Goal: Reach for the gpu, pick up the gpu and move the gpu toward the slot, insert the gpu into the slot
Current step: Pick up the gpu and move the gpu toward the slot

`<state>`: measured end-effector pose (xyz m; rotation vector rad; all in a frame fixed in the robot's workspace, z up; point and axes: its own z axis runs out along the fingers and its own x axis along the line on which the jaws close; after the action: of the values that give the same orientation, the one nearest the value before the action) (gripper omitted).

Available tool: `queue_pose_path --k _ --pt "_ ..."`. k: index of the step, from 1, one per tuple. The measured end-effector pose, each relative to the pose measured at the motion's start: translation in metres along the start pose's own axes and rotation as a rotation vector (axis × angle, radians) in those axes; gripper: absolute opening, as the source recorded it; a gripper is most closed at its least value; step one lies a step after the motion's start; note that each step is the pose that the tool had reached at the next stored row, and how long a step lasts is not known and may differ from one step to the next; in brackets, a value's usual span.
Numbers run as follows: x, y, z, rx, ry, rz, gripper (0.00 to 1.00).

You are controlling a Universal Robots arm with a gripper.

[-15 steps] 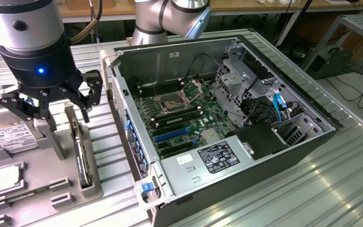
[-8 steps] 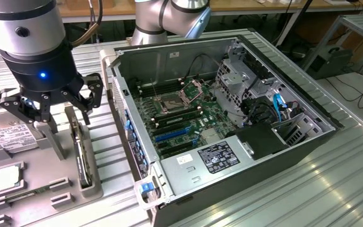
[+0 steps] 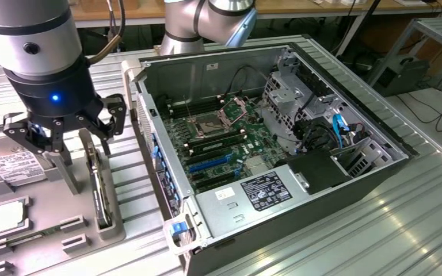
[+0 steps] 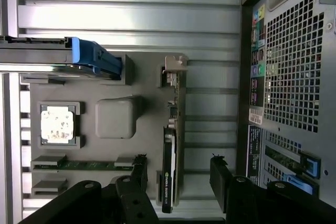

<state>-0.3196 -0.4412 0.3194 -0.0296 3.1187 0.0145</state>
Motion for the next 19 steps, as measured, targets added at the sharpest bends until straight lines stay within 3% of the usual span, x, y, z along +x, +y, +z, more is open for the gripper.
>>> queue_pose_path --k 19 --pt "0.000 -0.0041 0.0148 0.0000 0.0001 -0.001 0.60"
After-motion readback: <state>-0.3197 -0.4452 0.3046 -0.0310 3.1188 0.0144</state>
